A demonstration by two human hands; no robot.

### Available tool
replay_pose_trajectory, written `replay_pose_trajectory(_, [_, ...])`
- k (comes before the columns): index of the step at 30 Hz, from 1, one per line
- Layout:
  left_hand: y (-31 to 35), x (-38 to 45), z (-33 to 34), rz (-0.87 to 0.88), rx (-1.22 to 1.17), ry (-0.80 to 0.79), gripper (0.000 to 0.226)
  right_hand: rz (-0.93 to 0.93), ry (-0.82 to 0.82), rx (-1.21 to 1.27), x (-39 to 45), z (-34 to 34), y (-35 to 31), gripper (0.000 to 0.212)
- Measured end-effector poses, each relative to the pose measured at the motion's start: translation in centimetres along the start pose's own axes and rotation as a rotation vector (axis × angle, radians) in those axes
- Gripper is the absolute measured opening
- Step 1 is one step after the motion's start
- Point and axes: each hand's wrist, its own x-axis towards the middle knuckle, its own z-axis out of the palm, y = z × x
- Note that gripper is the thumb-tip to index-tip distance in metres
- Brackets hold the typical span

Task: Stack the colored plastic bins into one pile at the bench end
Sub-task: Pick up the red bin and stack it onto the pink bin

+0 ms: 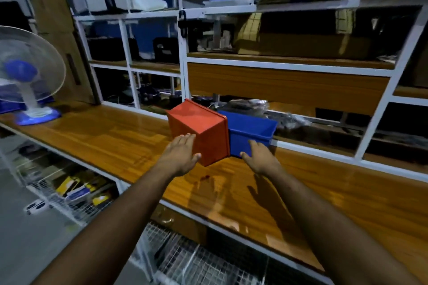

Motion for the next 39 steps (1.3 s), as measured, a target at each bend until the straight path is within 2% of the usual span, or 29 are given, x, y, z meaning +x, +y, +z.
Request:
replay_pose_trajectory(6, [-5.9,8.6,1.1,0.152,-0.04,-0.079,0.075,0.084,0.049,0.13,8.3,1.3,-5.4,0.056])
replay_pose_trajectory(11, [-9.1,13.6,1.9,0.158,-0.203,-0.126,0.07,0.17,0.206,0.352,14.7,2.6,-10.2,0.052])
replay_pose_trajectory(15, [-10.5,16.1,3.4,0.239,-0.196,-0.086,0.067,0.182,0.132,0.27,18.0,3.5,-11.1,0.066])
replay_pose_trajectory(20, [-11.3,17.8,3.7,0.286,-0.262,-0.029,0.062,0.208,0.128,0.234,19.0,4.7,-10.3,0.064])
replay_pose_trajectory(23, [-11.3,17.9,3.3,0.29,-0.358,-0.022,0.059,0.179,0.135,0.294,18.0,6.2,-10.7,0.059])
replay_pose_trajectory(28, [-12.3,18.0,2.3,0.117,-0.585,0.043,0.049,0.088,0.204,0.408,15.2,8.5,-13.8,0.048])
replay_pose_trajectory(31, [-13.1,18.1,1.8,0.024,-0.535,0.015,0.048,-0.046,0.218,0.368,13.2,9.0,-16.7,0.048])
replay_pose_trajectory(33, [-13.9,18.1,1.4,-0.087,-0.469,-0.019,0.059,-0.143,0.182,0.341,11.9,9.2,-19.1,0.05])
replay_pose_trajectory(35, [-14.7,18.0,0.9,-0.22,-0.501,-0.076,0.072,-0.235,0.127,0.317,10.8,9.8,-21.1,0.053])
replay_pose_trajectory(36, [-15.1,17.9,0.7,-0.259,-0.526,-0.096,0.071,-0.278,0.088,0.306,10.4,10.1,-21.8,0.053])
replay_pose_trajectory(39, [-16.9,16.7,0.3,-0.291,-0.558,-0.117,0.043,-0.371,-0.061,0.348,9.6,11.0,-22.4,0.041])
